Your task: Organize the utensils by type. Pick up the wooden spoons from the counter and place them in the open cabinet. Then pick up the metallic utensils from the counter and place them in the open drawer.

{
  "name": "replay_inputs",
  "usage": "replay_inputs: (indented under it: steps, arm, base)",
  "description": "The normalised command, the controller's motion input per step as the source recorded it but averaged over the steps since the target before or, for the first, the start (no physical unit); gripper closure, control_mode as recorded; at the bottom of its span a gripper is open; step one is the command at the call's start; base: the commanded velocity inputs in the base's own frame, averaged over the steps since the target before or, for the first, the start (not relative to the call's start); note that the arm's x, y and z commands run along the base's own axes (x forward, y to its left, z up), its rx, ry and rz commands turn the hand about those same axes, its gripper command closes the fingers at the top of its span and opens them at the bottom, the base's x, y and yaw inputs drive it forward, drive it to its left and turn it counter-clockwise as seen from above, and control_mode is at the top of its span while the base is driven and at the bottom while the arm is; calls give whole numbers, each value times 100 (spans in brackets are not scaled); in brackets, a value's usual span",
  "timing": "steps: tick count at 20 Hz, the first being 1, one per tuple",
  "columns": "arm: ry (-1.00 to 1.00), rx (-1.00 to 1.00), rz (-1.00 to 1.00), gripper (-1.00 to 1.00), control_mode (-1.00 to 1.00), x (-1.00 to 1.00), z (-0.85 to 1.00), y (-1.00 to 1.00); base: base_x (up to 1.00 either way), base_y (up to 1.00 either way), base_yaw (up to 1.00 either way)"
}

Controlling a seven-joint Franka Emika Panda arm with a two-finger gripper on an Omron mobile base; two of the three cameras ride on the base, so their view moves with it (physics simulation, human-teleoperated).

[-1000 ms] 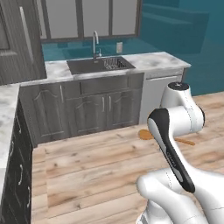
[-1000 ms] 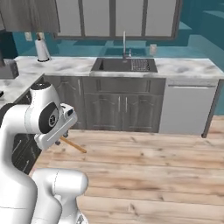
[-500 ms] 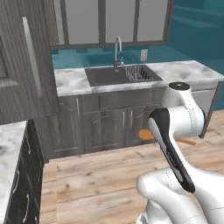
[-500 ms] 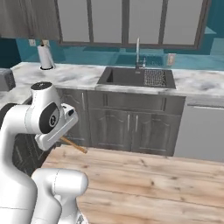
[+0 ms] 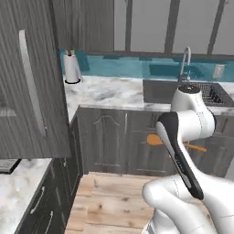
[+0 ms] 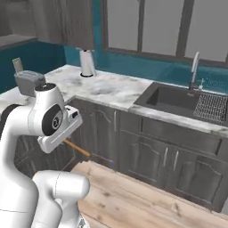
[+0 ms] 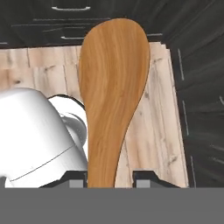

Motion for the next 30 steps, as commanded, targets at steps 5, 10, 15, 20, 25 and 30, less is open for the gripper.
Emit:
replay_inputs:
  steps: [5, 10, 15, 20, 25, 30]
  arm:
    - [0, 0, 0, 100, 100, 0, 0, 0]
    - [0, 0, 0, 100, 100, 0, 0, 0]
    - [0, 0, 0, 100, 100, 0, 0, 0]
    - [0, 0, 0, 100, 100, 0, 0, 0]
    - [0, 0, 0, 100, 100, 0, 0, 0]
    - [0, 0, 0, 100, 100, 0, 0, 0]
  base:
    - [45, -2, 88]
    - [33, -4, 91]
    - [36, -13, 81]
    - [43, -30, 36]
    - [21, -43, 14]
    - [39, -43, 13]
